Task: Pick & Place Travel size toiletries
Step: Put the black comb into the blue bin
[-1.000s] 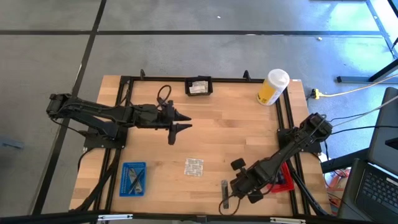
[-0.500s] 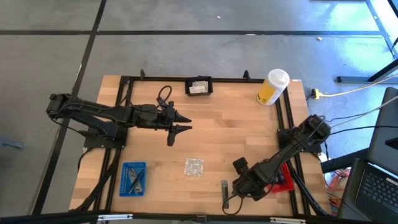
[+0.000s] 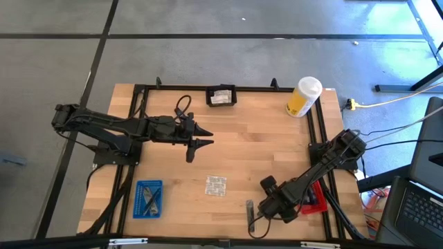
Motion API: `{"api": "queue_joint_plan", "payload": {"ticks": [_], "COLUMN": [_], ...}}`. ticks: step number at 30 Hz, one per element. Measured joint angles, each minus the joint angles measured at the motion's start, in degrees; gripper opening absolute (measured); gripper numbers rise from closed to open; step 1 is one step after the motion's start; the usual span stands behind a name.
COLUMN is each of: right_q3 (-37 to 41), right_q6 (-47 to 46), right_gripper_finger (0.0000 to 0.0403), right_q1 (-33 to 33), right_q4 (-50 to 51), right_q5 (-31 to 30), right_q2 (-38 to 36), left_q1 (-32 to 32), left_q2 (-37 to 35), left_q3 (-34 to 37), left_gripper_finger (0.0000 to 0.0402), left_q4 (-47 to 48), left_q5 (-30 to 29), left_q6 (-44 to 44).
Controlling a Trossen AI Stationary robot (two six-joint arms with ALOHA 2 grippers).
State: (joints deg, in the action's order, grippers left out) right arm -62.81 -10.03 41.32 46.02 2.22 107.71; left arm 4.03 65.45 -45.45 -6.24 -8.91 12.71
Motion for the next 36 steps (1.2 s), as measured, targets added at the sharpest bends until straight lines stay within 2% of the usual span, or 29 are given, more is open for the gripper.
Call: {"api": "queue_joint_plan", "payload": {"ticks": [9,14,23,28,33,36], "right_q3": [0.07,-0.43,-2.06,-2.16,-2.25,-2.29], "right_q6": [0.44,0.99,3.46,3.38,2.37,1.62], "right_gripper_finger": [0.0062,0.0012,0.0001,0.0001,0.0,0.0], "right_q1": [-0.06,-0.35,-0.22,-0.22,-0.2,-0.22], "right_q4": [0.2,0.82,2.89,5.66,5.55,5.61], "right_q5": [4.52,6.64,6.66,3.73,0.57,-1.73], "right_q2": [-0.01,0.06,-1.52,-4.71,-8.08,-9.85], "left_q1": [0.0,0.0,0.0,-0.01,-0.01,0.0], "left_q2": [0.0,0.0,0.0,0.01,0.01,0.0], "left_q3": [0.0,0.0,0.0,0.0,0.0,0.0], "left_gripper_finger": [0.0129,0.0129,0.0129,0.0129,0.0129,0.0129], "left_q4": [0.0,0.0,0.0,0.0,0.0,0.02], "left_q5": [0.0,0.0,-0.37,-0.39,-0.39,-0.38], "left_q6": [0.01,0.0,0.02,0.8,7.87,8.47]}}
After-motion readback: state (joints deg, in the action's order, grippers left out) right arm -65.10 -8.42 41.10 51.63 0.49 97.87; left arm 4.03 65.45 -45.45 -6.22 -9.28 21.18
